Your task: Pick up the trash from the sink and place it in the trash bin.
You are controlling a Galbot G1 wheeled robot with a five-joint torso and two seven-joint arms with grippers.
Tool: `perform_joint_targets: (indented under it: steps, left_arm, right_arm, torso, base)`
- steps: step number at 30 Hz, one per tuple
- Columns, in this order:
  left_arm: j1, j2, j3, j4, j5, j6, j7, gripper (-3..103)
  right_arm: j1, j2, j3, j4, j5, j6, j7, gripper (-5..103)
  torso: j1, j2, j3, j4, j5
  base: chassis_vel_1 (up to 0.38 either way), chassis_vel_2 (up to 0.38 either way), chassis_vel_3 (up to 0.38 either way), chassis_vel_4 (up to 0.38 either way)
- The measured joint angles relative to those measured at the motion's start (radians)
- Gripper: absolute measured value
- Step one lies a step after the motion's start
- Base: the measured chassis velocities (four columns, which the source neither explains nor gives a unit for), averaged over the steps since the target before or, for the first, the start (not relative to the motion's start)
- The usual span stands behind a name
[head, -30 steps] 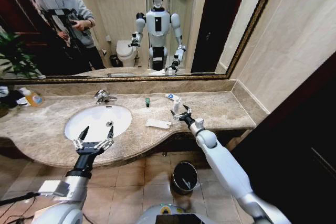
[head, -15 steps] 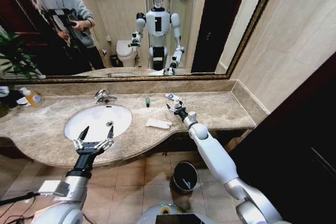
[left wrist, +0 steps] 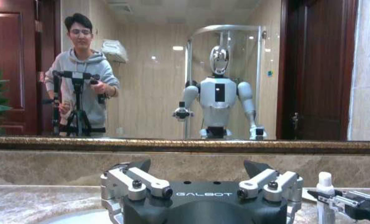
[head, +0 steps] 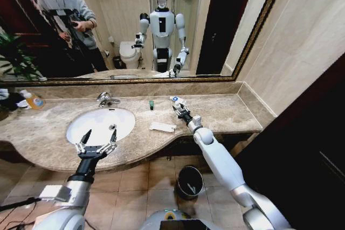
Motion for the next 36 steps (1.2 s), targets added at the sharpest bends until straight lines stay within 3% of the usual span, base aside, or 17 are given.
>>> perform_joint_targets:
  steps: [9, 18, 26, 31, 36]
  left_arm:
    - [0.0, 0.0, 0.0, 0.0, 0.0, 0.0, 0.0, 100]
    - [0.0, 0.0, 0.0, 0.0, 0.0, 0.0, 0.0, 100]
    - [0.0, 0.0, 0.0, 0.0, 0.0, 0.0, 0.0, 100]
    - [0.0, 0.0, 0.0, 0.0, 0.0, 0.0, 0.0, 100]
    - [0.0, 0.0, 0.0, 0.0, 0.0, 0.0, 0.0, 100]
  right_arm:
    - [-0.023, -0.028, 0.013, 0.056, 0.01, -0.01, -0.001, 18]
    - [-0.106, -0.075, 0.041, 0.165, 0.032, -0.024, -0.002, 18]
    - [-0.298, -0.17, 0.155, 0.377, 0.092, -0.024, -0.023, 18]
    - [-0.438, -0.205, 0.235, 0.496, 0.124, 0.023, -0.036, 18]
    - [-0.683, -0.199, 0.327, 0.547, 0.131, 0.13, -0.042, 18]
  torso:
    - [0.0, 0.0, 0.0, 0.0001, 0.0]
    - [0.0, 0.0, 0.0, 0.0, 0.0002]
    - [0.0, 0.0, 0.0, 0.0, 0.0003]
    - [0.0, 0.0, 0.0, 0.0002, 0.0004]
    - [0.0, 0.0, 0.0, -0.0002, 0.0003]
  base:
    - [0.0, 0.0, 0.0, 0.0]
    - [0.0, 0.0, 0.0, 0.0]
    - [0.0, 0.0, 0.0, 0.0]
    - [0.0, 0.0, 0.0, 0.0]
    - [0.0, 0.0, 0.0, 0.0]
